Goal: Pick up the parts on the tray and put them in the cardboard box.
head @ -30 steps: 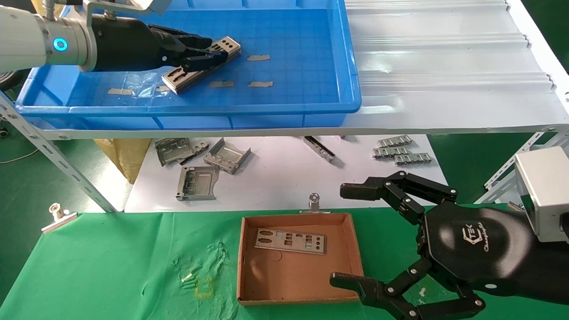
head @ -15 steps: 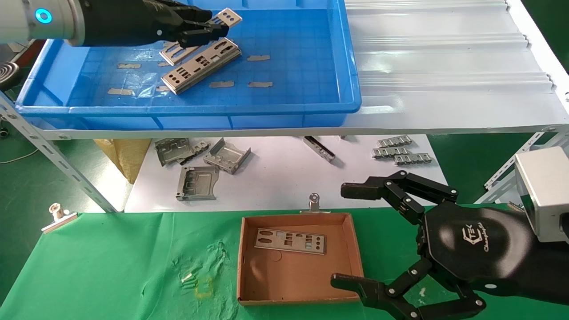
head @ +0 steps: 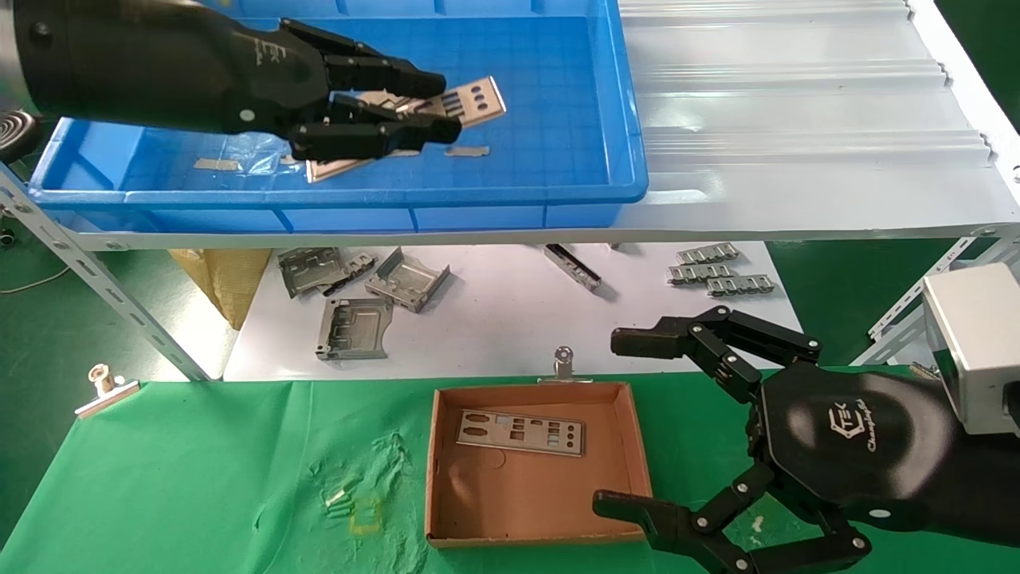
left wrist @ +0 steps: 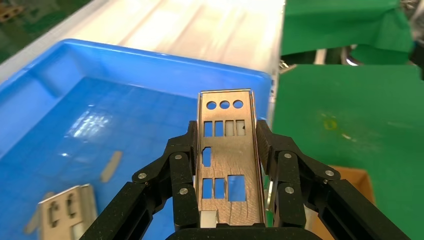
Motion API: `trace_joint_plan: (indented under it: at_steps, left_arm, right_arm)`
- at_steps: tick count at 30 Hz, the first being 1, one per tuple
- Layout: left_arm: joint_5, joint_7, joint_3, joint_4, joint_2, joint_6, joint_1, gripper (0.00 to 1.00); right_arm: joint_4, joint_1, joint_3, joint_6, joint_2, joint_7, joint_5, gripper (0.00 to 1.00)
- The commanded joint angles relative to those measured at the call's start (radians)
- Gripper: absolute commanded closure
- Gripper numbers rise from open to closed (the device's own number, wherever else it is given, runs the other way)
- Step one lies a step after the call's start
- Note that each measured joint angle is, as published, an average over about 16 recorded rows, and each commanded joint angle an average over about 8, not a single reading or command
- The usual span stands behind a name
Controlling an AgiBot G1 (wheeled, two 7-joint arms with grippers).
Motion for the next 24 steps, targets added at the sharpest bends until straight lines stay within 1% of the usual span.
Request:
trace_joint_plan:
  at_steps: [1,5,9,11,14,18,21,24]
  left_arm:
    - [0.000,0.018,-0.001,-0.005,-0.006,0.039,0.006,1.00]
    - [-0.069,-0.007,0.034,-0.132,-0.035,0.049,0.076,1.00]
    - [-0.190,-0.076,0.101,-0.350,-0.106,0.045,0.171,1.00]
    - [-0.243,-0.105,0.135,-0.464,-0.148,0.026,0.222,1.00]
    - [-0.283,-0.116,0.169,-0.599,-0.188,-0.034,0.309,1.00]
    - [-0.273,-0.088,0.185,-0.703,-0.186,-0.154,0.439,1.00]
    - [-0.249,-0.077,0.199,-0.747,-0.160,-0.242,0.526,1.00]
    - [-0.210,-0.075,0.222,-0.763,-0.123,-0.324,0.589,1.00]
  right_arm:
    - [0.000,0.000,0.000,0.000,0.000,0.000,0.000,0.00]
    - [0.000,0.000,0.000,0.000,0.000,0.000,0.000,0.00]
    - [0.000,0.000,0.000,0.000,0.000,0.000,0.000,0.00]
    - [0.000,0.000,0.000,0.000,0.000,0.000,0.000,0.00]
    - [0.000,0.000,0.000,0.000,0.000,0.000,0.000,0.00]
    - [0.000,0.000,0.000,0.000,0.000,0.000,0.000,0.00]
    - [0.000,0.000,0.000,0.000,0.000,0.000,0.000,0.00]
    - [0.000,0.000,0.000,0.000,0.000,0.000,0.000,0.00]
